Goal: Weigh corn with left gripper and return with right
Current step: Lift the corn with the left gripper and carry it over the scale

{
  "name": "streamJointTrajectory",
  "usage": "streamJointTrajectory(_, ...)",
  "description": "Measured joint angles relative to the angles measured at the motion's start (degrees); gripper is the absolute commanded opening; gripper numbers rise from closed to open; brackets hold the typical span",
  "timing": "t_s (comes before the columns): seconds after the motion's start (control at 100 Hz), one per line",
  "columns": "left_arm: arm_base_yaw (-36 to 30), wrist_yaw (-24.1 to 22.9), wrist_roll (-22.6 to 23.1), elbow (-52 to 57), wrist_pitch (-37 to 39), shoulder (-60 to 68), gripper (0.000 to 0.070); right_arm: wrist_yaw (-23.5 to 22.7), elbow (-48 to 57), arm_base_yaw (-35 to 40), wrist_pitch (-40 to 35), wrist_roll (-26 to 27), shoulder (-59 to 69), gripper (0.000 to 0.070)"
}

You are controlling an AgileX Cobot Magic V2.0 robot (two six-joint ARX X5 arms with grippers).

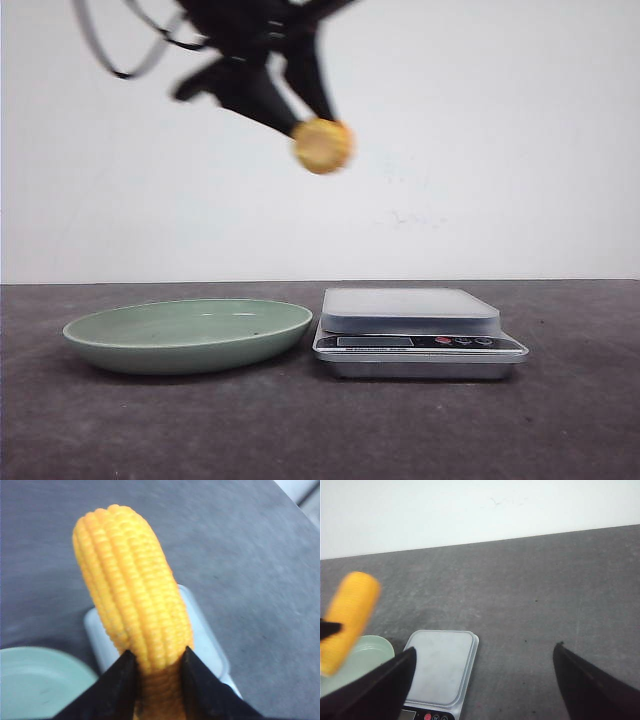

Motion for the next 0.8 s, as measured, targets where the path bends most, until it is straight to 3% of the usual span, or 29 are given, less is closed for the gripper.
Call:
streamJointTrajectory(0.3,-4.2,-2.7,0.0,8.5,-0.6,15.2,0.0006,0.0,0.0,0.0,0.0,0.0,0.0,0.0549)
streamJointTrajectory(0.48,-4.2,-6.1,0.0,8.9,1.0,18.6,0.0006,0.0,0.0,0.0,0.0,0.0,0.0,0.0549)
streamJointTrajectory(0.65,-4.2,-6.4,0.0,8.9,1.0,20.3,0.0011,0.0,0.0,0.0,0.0,0.0,0.0,0.0549)
streamJointTrajectory(0.72,-4.3,-6.4,0.0,8.9,1.1,20.5,0.0074,0.0,0.0,0.0,0.0,0.0,0.0,0.0549)
streamJointTrajectory(0.8,-4.5,-6.4,0.0,9.0,1.1,20.6,0.0267,0.1,0.0,0.0,0.0,-0.1,0.0,0.0549)
